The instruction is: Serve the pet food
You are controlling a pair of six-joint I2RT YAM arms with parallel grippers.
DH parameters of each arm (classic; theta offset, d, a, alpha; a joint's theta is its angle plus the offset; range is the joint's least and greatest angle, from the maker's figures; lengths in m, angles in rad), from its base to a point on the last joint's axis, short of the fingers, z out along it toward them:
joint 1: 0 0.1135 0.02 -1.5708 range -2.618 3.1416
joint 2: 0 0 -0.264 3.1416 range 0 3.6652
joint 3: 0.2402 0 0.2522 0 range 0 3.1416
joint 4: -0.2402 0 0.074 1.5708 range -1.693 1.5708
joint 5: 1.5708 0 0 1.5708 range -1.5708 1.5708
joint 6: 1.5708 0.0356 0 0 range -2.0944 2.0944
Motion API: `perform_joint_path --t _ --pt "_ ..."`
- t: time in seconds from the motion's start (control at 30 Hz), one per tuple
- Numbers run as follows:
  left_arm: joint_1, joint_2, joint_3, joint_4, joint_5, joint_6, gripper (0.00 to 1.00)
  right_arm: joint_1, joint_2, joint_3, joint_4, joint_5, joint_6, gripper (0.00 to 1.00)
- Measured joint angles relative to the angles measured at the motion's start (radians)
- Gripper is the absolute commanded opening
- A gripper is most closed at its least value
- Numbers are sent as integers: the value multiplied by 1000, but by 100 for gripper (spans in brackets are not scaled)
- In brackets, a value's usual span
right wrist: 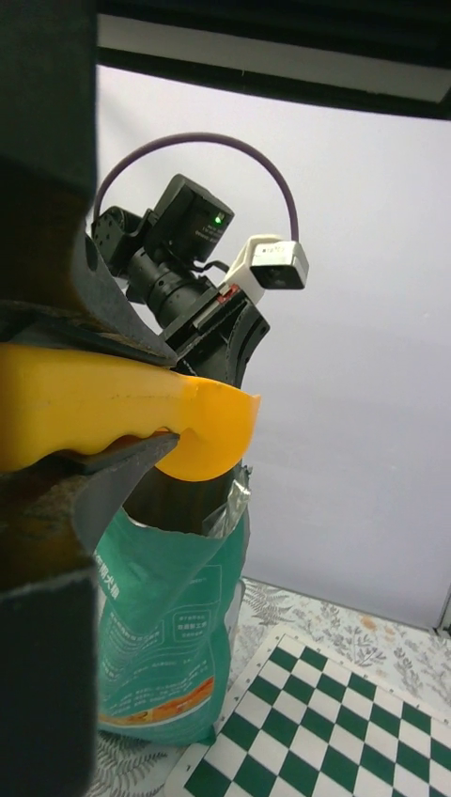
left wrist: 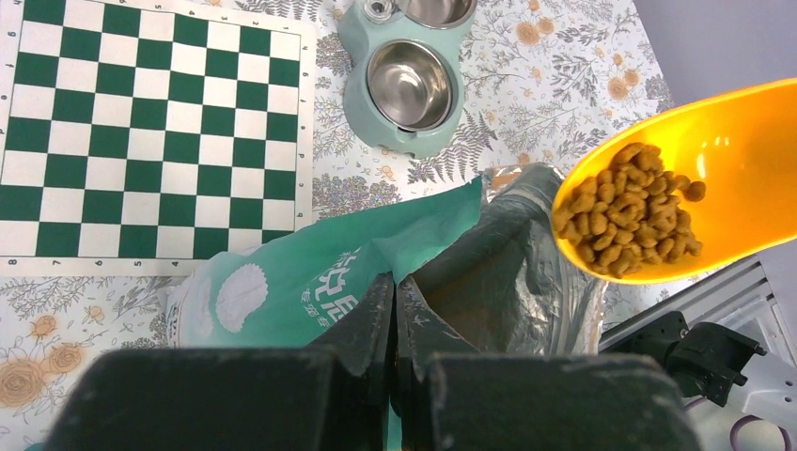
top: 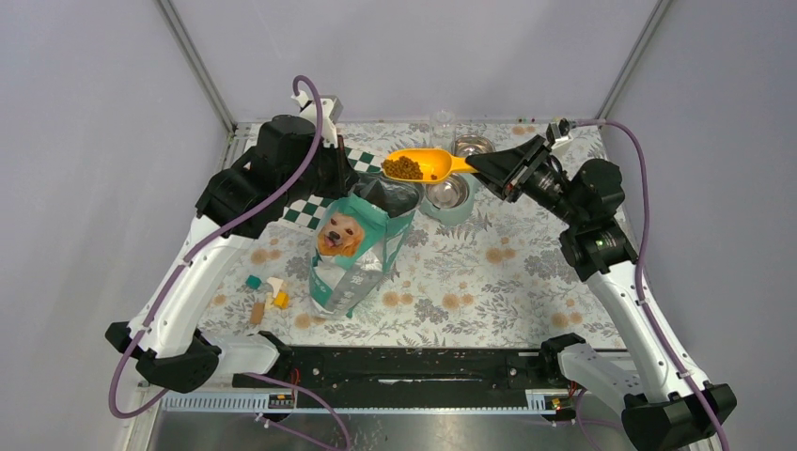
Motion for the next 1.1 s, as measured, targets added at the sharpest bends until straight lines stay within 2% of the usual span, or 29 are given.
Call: perform_joint_path --t 0.27,0.57,1.1 --pt "17 -17 -19 15 1 -10 0 -2 -13 -69 164 56 89 0" --pt "36 -23 -23 21 3 -10 0 -8 -11 -92 220 138 128 0" --pt "52 -43 -71 73 31 -11 0 -208 96 -284 253 205 44 0"
